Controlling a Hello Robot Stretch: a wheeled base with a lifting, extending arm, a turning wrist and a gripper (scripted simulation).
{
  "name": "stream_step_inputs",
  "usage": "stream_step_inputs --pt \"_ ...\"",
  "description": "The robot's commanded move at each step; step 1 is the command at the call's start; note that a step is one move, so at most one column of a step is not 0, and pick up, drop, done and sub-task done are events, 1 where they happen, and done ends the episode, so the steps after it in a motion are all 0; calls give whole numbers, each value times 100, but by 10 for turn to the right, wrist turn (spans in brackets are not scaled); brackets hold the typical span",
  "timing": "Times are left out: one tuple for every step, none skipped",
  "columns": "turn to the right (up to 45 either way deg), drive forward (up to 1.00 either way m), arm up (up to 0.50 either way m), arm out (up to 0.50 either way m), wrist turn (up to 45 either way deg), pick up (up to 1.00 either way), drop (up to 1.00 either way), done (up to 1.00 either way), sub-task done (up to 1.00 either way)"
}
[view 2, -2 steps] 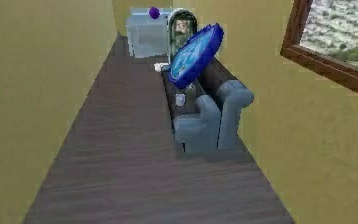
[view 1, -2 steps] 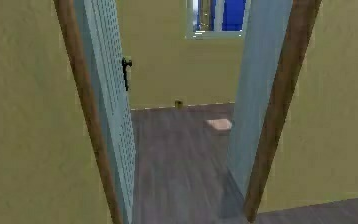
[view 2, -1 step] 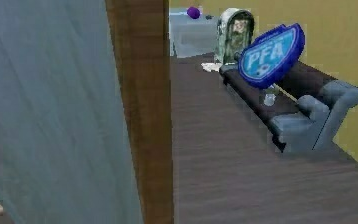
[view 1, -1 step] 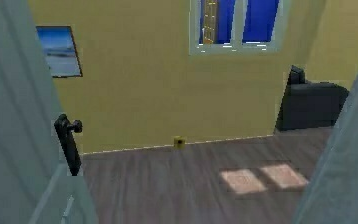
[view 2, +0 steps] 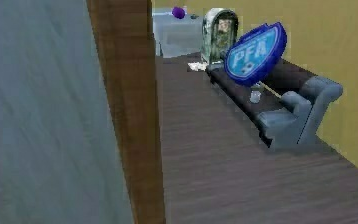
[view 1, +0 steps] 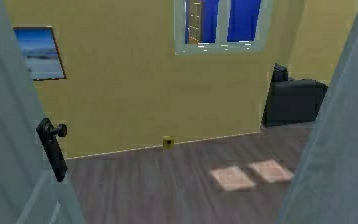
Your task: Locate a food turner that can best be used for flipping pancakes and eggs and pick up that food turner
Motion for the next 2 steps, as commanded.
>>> stream_step_inputs --pt "0 65 0 0 0 0 0 0 0" --pt "360 0 0 0 0 0 0 0 0"
